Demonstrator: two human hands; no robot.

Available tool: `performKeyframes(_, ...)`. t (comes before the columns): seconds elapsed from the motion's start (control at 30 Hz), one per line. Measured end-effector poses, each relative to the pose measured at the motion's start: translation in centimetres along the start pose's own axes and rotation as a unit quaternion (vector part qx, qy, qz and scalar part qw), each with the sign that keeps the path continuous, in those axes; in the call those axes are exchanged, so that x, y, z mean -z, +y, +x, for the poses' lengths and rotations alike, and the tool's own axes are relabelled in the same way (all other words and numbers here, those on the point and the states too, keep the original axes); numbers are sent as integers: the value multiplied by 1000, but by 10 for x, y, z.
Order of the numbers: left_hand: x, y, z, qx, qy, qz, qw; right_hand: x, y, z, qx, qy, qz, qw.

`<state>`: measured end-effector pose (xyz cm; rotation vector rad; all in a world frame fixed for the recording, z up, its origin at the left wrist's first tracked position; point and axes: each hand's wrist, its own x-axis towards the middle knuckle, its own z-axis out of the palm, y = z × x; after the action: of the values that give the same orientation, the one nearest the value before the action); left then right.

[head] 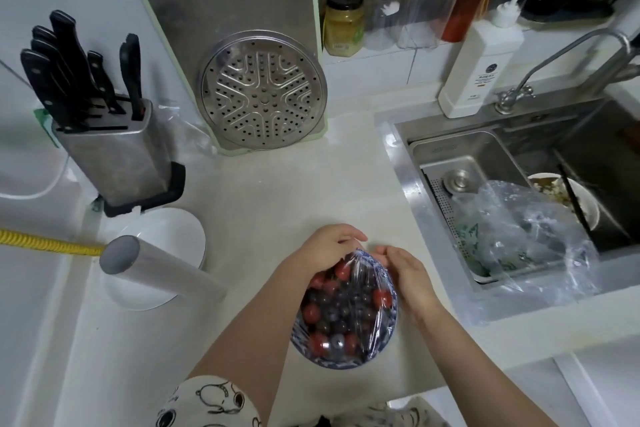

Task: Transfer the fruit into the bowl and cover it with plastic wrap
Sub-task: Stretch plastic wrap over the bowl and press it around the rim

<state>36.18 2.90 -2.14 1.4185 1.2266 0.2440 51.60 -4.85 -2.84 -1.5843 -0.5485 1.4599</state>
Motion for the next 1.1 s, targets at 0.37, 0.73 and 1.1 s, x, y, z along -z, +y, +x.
performKeyframes(0.37, 1, -2, 3, 30, -7, 71, 997, 11, 8, -12, -18, 27, -12, 999)
performKeyframes(0.73, 3, -24, -24, 59, 136, -30, 988, 9, 2, -9, -58, -34, -32, 997)
performKeyframes(1.1, 0, -24, -36, 87, 162, -78, 980, -4, 4, -5, -49, -23, -41, 998)
